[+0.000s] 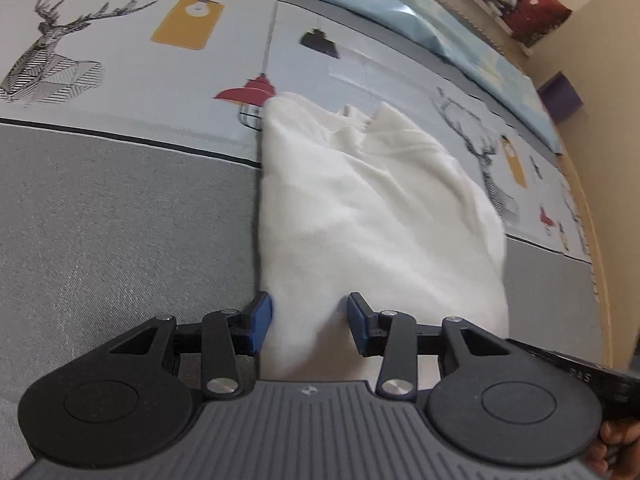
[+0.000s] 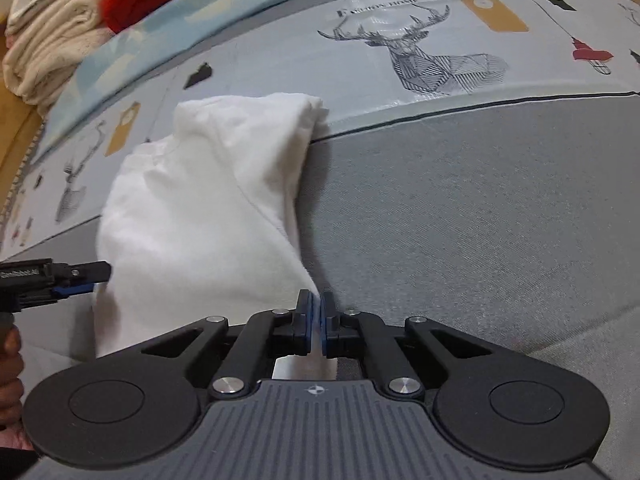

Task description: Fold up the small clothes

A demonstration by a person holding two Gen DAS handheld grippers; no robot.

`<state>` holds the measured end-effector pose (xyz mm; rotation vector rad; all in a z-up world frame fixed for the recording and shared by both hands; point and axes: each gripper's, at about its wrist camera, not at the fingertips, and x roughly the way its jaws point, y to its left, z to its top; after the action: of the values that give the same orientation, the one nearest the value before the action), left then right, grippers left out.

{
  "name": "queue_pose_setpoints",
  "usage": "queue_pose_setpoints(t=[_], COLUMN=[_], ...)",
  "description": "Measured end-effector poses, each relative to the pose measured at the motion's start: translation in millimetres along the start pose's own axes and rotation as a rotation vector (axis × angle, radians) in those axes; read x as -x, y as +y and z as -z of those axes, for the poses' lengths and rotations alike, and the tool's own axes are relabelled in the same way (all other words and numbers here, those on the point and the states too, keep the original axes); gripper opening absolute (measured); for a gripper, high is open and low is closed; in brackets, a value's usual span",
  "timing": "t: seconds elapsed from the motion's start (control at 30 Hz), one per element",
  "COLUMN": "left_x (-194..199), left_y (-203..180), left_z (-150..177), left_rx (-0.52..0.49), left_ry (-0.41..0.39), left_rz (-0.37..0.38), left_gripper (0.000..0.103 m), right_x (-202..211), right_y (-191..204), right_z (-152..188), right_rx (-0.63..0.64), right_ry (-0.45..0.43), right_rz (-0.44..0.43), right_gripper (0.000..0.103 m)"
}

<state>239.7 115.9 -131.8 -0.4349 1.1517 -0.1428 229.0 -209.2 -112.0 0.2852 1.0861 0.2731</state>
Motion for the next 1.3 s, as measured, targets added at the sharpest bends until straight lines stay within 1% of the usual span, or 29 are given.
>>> queue_pose_setpoints(t=[0.03,0.07,0.1,0.13,0.17,0.2,0.23,0.27,0.3,0.4,0.47,0.5,0.53,0.57,0.63,0.67,0.73,0.8,0.83,0.87,0.9,0.93,0.97,1.0,1.07,1.1,1.17,1.23,1.3], left_x=[-0.3,-2.5,-4.6,-6.2,-6.5,-4.4,-0.8,3.0,6.6,7.6,10.7,13.5,13.3,10.1,-2.5,-5.2,1.3,12.0,17.3,23.8,30.8,39.6,51.7,61.5,85.0,98.0,118.6,136.9,153.2], left_y=[-0.3,-1.1,0.1,1.3,2.2,2.4,2.9,3.1,3.1,1.7,1.2,-0.2,-2.2,-4.1,-4.5,-6.9,-14.6,-21.8,-26.1,-31.3,-35.7,-40.5,-46.4,-52.7,-64.9,-71.8,-85.5,-99.7,-110.8], left_z=[1.9,4.1,6.1,7.0,7.0,6.2,5.0,3.9,2.8,4.9,6.9,9.3,12.0,16.5,27.0,31.7,36.2,40.3,43.5,47.4,50.7,52.7,56.7,59.6,69.1,76.4,89.4,105.8,124.6], left_rx=[-0.013,-0.026,-0.035,-0.034,-0.033,-0.037,-0.039,-0.035,-0.033,-0.047,-0.044,-0.064,-0.094,-0.13,-0.185,-0.219,-0.275,-0.306,-0.328,-0.356,-0.379,-0.397,-0.412,-0.418,-0.425,-0.43,-0.439,-0.433,-0.418], left_ry=[0.016,0.032,0.04,0.04,0.032,0.013,-0.018,-0.042,-0.061,-0.029,-0.009,-0.007,0.003,0.027,0.095,0.107,0.075,0.033,0.018,0.003,-0.014,-0.036,-0.067,-0.093,-0.167,-0.212,-0.281,-0.347,-0.398], left_rz=[0.002,-0.006,-0.013,-0.014,-0.009,-0.014,-0.019,-0.013,-0.009,-0.028,-0.008,-0.003,-0.011,-0.04,-0.117,-0.143,-0.169,-0.198,-0.222,-0.255,-0.282,-0.301,-0.313,-0.318,-0.325,-0.332,-0.346,-0.365,-0.36], left_gripper=[0.047,0.047,0.047,0.047,0.041,0.033,0.017,0.01,0.01,0.011,0.013,0.014,0.018,0.02,0.021,0.024,0.025,0.026,0.032,0.041,0.046,0.053,0.061,0.066,0.084,0.086,0.087,0.089,0.089], right_x=[1.3,2.1,-0.8,-4.9,-8.2,-9.8,-9.5,-8.2,-6.3,-4.6,-3.3,-2.8,-2.6,-2.8,-5.0,-6.3,-6.5,-1.8,2.7,9.4,17.6,29.0,39.2,53.9,82.9,99.2,126.4,152.0,171.2], right_y=[-0.3,-1.4,-0.8,0.8,2.7,5.2,7.3,8.5,8.7,5.8,4.5,4.2,4.5,4.2,3.9,3.2,1.8,-0.6,-1.3,-0.8,-0.1,2.3,3.5,5.5,6.9,8.8,11.8,15.3,18.6], right_z=[-0.2,1.1,2.2,3.8,5.3,6.7,7.0,7.2,7.3,8.5,8.3,8.2,8.9,9.6,11.0,12.1,13.5,12.4,11.7,11.1,11.3,11.9,12.6,13.9,17.5,21.9,33.0,49.7,69.0], right_rx=[-0.005,-0.002,0.007,0.023,0.046,0.07,0.084,0.088,0.086,0.081,0.07,0.069,0.07,0.078,0.1,0.109,0.119,0.103,0.095,0.096,0.108,0.131,0.149,0.166,0.185,0.186,0.185,0.195,0.207], right_ry=[0.003,0.018,0.041,0.066,0.082,0.089,0.087,0.084,0.079,0.082,0.082,0.087,0.092,0.097,0.112,0.123,0.129,0.119,0.103,0.075,0.034,-0.025,-0.075,-0.139,-0.243,-0.297,-0.379,-0.449,-0.498], right_rz=[-0.02,-0.037,-0.039,-0.024,-0.009,-0.001,-0.001,-0.008,-0.014,-0.004,-0.005,-0.009,-0.009,-0.003,0.023,0.038,0.074,0.081,0.087,0.108,0.14,0.183,0.216,0.241,0.234,0.224,0.211,0.205,0.196], right_gripper=[0.009,0.02,0.023,0.024,0.024,0.02,0.007,0.006,0.006,0.006,0.009,0.01,0.01,0.01,0.013,0.013,0.013,0.013,0.013,0.013,0.013,0.018,0.025,0.029,0.051,0.056,0.079,0.088,0.09])
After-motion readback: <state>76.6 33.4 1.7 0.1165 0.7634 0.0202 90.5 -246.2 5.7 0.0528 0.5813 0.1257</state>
